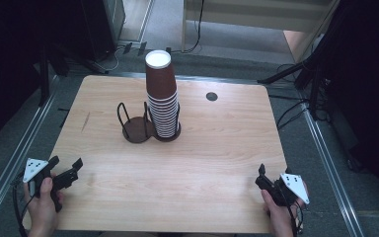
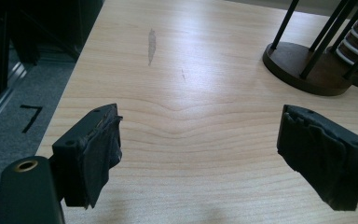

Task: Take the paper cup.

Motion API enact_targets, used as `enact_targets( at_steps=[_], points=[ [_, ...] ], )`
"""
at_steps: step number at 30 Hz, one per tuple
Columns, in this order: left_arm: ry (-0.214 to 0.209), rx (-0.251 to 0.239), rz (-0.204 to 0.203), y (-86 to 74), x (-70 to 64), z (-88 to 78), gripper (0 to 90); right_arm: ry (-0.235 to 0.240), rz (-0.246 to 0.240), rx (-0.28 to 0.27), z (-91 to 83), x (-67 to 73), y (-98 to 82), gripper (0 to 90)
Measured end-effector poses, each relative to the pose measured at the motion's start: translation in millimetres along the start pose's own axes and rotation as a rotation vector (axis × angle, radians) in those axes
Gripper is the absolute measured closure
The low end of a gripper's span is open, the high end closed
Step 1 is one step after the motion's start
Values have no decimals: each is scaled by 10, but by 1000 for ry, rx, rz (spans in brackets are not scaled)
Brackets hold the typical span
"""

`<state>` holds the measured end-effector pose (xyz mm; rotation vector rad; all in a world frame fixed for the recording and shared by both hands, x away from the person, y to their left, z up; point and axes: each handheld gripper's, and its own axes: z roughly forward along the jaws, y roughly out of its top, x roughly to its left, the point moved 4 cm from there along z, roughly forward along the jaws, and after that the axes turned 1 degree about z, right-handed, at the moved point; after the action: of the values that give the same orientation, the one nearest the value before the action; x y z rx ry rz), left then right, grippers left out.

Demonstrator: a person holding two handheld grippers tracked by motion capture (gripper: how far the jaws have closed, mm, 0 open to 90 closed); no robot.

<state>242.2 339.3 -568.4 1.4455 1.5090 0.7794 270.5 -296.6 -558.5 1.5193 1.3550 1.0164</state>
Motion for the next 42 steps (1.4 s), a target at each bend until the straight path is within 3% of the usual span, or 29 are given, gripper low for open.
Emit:
enact_targets(
  at_steps=[8,10,13,19,31,42],
  points=[
    [-2,8,-9,-2,7,2,140,-11,-6,4,11,-1,2,127],
    [4,10,-9,-2,5,3,140,-19,-33,16,25,21,3,128],
    [10,11,-9,-2,4,4,140,-5,-23,25,29,55,16,128],
    [27,20,16,-3,-18,19,134,19,-39,8,-1,243,142,128],
    [31,20,-16,2,15,22,134,80,-72,-7,-10,632,319,127],
    [41,28,-16,6,17,35,135,144,-43,-27,-19,934,512,127]
  ],
)
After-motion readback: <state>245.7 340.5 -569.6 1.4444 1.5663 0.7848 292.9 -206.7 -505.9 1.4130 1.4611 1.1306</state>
